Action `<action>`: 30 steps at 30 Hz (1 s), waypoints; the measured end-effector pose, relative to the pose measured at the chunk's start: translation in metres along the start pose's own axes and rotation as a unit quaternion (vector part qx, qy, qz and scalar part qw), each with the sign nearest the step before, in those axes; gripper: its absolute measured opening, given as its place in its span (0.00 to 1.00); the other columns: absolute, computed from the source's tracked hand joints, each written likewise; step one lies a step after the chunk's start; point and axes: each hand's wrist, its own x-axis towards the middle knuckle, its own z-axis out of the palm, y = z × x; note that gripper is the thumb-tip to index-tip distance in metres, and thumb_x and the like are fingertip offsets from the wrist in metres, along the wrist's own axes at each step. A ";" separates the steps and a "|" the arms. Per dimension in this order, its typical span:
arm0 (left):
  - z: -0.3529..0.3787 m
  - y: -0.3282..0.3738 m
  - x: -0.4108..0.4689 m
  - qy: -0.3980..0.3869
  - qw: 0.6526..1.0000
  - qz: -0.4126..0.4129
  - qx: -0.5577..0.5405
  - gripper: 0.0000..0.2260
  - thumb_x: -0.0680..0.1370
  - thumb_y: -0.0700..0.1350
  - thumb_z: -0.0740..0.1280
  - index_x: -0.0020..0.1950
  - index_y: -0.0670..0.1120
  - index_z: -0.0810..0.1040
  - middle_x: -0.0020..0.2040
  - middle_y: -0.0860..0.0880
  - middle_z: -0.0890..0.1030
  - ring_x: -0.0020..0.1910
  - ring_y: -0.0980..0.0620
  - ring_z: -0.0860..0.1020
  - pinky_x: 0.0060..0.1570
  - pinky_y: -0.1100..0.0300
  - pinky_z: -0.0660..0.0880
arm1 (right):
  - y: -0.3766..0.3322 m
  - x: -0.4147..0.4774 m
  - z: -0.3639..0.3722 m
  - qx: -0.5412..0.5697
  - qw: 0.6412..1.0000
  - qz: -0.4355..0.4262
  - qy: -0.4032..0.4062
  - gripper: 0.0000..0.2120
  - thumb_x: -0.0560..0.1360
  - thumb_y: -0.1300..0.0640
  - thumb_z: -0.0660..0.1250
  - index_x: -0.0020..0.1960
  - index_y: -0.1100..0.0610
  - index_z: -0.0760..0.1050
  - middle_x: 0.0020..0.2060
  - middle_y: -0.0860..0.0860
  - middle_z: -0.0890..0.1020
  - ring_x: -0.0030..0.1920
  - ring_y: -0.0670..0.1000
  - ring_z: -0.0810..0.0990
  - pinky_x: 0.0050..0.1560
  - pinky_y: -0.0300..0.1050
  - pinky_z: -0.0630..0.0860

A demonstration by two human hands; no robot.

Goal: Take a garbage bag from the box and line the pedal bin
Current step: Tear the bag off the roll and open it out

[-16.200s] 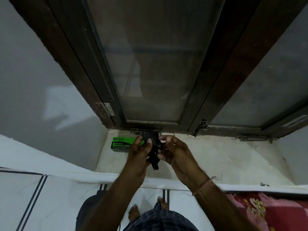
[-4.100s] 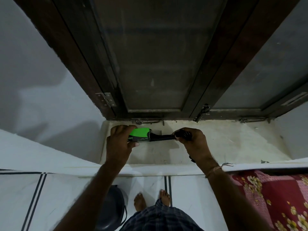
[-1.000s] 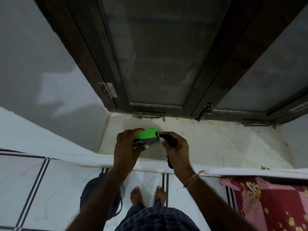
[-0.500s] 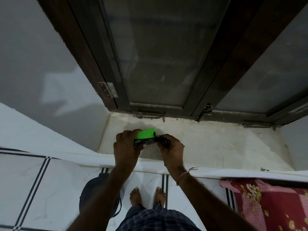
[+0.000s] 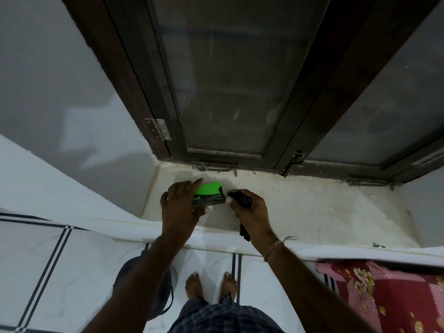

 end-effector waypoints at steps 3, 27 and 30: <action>-0.002 0.005 -0.009 0.023 0.999 0.006 0.032 0.44 0.64 0.58 0.81 0.76 0.49 0.69 0.72 0.41 0.73 0.73 0.38 0.68 0.66 0.36 0.69 | -0.005 -0.011 -0.006 0.024 1.000 -0.001 -0.005 0.10 0.77 0.58 0.74 0.57 0.58 0.84 0.36 0.45 0.83 0.34 0.40 0.79 0.33 0.35 0.75; -0.107 -0.124 -0.214 -0.029 0.666 -0.337 -0.665 0.12 0.84 0.49 0.64 0.62 0.45 0.80 0.54 0.37 0.85 0.54 0.37 0.85 0.49 0.40 0.82 | 0.014 -0.221 0.196 0.086 0.975 0.076 -0.191 0.17 0.79 0.47 0.69 0.60 0.59 0.82 0.56 0.58 0.86 0.58 0.58 0.85 0.60 0.58 0.81; -0.123 -0.189 -0.252 0.008 0.682 -0.370 -0.631 0.10 0.84 0.48 0.64 0.61 0.45 0.78 0.53 0.40 0.85 0.52 0.43 0.85 0.46 0.50 0.83 | 0.036 -0.278 0.249 0.036 0.986 0.042 -0.156 0.20 0.73 0.47 0.74 0.56 0.62 0.82 0.52 0.61 0.86 0.50 0.53 0.86 0.52 0.47 0.82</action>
